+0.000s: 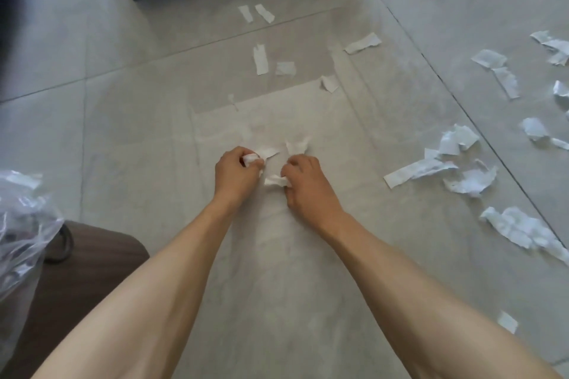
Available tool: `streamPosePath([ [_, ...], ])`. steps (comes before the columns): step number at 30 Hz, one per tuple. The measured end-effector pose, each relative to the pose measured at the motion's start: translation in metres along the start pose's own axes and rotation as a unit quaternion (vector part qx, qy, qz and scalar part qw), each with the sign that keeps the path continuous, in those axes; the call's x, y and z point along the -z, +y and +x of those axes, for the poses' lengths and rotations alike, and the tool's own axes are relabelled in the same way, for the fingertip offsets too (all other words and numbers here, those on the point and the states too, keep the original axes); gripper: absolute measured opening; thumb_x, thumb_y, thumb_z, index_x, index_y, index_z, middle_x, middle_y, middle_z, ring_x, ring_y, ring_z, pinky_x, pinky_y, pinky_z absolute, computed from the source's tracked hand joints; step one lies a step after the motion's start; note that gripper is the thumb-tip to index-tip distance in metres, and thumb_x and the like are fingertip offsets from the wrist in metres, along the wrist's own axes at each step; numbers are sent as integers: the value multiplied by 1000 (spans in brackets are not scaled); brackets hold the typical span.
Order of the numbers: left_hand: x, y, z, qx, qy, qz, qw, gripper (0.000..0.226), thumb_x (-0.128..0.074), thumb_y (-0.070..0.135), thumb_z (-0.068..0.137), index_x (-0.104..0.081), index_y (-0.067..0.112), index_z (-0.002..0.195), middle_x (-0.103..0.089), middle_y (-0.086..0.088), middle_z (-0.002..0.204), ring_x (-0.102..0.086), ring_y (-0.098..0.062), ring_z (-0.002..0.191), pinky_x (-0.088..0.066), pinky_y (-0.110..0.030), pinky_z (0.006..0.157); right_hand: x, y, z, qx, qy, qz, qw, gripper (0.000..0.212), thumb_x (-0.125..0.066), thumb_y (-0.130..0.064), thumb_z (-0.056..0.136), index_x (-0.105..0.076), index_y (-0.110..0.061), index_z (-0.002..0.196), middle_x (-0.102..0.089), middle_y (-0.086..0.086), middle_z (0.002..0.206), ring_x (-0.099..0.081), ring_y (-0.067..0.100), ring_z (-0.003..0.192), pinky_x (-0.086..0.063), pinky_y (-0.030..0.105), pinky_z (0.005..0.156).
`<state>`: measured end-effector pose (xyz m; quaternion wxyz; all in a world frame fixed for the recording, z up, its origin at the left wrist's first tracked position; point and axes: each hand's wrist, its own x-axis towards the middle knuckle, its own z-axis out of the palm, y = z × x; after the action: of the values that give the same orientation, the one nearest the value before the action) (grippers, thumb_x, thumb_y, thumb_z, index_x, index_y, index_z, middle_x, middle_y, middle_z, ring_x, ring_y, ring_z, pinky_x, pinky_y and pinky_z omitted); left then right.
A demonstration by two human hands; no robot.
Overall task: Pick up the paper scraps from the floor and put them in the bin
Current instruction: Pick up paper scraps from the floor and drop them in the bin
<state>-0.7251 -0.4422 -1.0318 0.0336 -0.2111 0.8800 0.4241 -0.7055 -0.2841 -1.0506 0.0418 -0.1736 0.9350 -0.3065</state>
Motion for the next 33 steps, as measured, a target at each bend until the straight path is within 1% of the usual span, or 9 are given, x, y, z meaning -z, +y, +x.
streamPosePath([
  [3,0,-2,-12,8,6,-7,1000,6,-65,23,79,-65,18,82,-67,3,88,-61,-16,83,-49,-29,71,1,6,-14,2,-3,17,1000,25,-51,8,72,-59,-4,93,-55,17,99,-49,35,91,-43,37,71],
  [6,4,-2,-26,23,-18,-1,1000,4,-67,20,79,-66,17,81,-66,4,82,-60,-14,77,-43,-23,60,21,3,-15,-90,-17,130,987,17,-46,-5,79,-60,-11,86,-58,13,89,-52,27,83,-35,29,69],
  [11,24,0,-63,62,-23,-51,996,3,-68,15,78,-67,17,77,-68,2,76,-65,-20,78,-51,-27,62,68,-24,-24,-269,-15,396,878,21,-49,-4,81,-59,-14,66,-60,3,63,-59,18,51,-41,25,46],
  [13,39,10,-84,52,14,-107,993,1,-68,13,78,-67,14,78,-68,1,75,-66,-20,75,-53,-32,65,86,-40,-31,-269,-23,427,863,22,-42,0,82,-58,-9,70,-62,7,64,-60,20,46,-40,22,40],
  [17,87,40,-130,3,64,-188,980,4,-69,12,81,-67,14,79,-67,3,75,-63,-18,69,-51,-32,67,116,-83,-37,-243,-57,442,862,13,-44,-12,68,-50,-11,57,-47,6,52,-33,19,45,-21,19,42],
  [23,194,54,-204,-49,209,-205,955,7,-74,15,81,-68,18,82,-68,-12,75,-60,-16,67,-47,-30,64,116,-201,-30,-149,-85,428,887,32,-45,-34,90,-44,-13,66,-40,9,63,-30,17,49,-22,20,42],
  [29,286,33,-243,-29,330,-175,927,8,-75,15,81,-69,16,87,-72,-2,76,-66,-6,67,-54,-20,64,93,-318,-27,-50,-111,490,863,49,-34,-59,88,-57,-19,72,-58,4,79,-56,22,75,-44,36,73],
  [31,305,21,-246,-21,355,-166,920,9,-75,15,80,-68,18,85,-70,0,74,-65,-7,65,-54,-22,64,87,-346,-21,-45,-138,503,852,65,-32,-68,80,-66,-19,106,-63,3,111,-60,25,109,-42,43,101],
  [33,316,11,-245,-14,365,-165,916,9,-76,16,80,-68,19,84,-70,0,72,-64,-10,65,-54,-28,66,80,-366,-19,-50,-179,487,854,88,-28,-78,72,-56,-18,129,-57,3,135,-51,23,127,-34,48,111],
])
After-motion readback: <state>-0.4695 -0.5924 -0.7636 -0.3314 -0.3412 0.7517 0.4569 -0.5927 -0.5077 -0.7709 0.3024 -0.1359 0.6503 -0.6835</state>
